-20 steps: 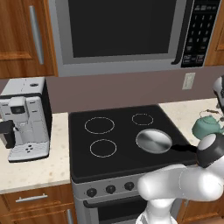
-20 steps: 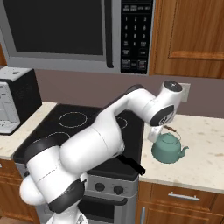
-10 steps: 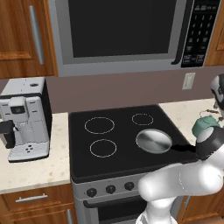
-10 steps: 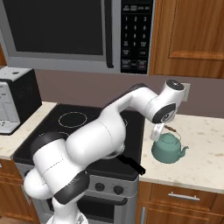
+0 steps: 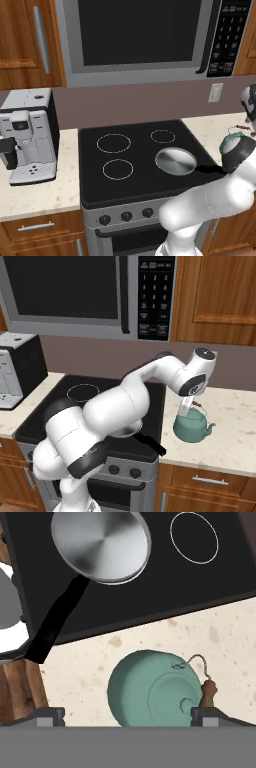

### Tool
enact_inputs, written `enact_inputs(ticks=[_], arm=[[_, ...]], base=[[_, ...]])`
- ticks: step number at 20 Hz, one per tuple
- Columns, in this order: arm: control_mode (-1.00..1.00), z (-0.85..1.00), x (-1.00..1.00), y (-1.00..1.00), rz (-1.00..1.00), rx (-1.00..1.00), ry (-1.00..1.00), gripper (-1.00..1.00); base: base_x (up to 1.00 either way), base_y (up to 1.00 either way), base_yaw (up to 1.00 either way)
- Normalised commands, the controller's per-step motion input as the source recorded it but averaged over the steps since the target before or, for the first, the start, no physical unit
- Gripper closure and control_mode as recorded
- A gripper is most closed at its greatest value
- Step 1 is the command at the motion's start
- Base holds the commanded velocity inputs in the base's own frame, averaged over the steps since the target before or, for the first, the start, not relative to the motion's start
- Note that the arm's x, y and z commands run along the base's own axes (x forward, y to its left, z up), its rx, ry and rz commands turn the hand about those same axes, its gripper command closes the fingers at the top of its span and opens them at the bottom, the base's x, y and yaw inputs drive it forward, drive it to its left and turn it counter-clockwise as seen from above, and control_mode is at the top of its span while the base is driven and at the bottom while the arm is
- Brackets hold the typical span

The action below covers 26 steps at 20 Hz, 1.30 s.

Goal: Pick the kettle from the counter and place it on a stove burner. Then turn the burner on.

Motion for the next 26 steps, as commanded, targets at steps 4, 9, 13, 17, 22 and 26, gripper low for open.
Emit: enact_inputs(ticks=[4, 9, 13, 17, 22, 26], arm=[[-1.00, 0.00, 0.21, -0.22, 0.00, 0.00, 0.00, -1.00], [-1.00, -0.03, 0.25, -0.18, 0.00, 0.00, 0.00, -1.00], [-1.00, -0.09, 0.23, -0.13, 0.00, 0.00, 0.00, -1.00], [-1.00, -0.15, 0.20, -0.10, 0.00, 0.00, 0.02, -1.00], [-1.00, -0.22, 0.14, -0.05, 0.00, 0.00, 0.06, -1.00], [-1.00, -0.20, 0.21, 0.00, 0.00, 0.00, 0.07, -1.00]], base=[[0.00, 0.00, 0.00], [0.00, 0.00, 0.00], [0.00, 0.00, 0.00], [0.00, 0.00, 0.00], [0.00, 0.00, 0.00], [0.00, 0.00, 0.00]])
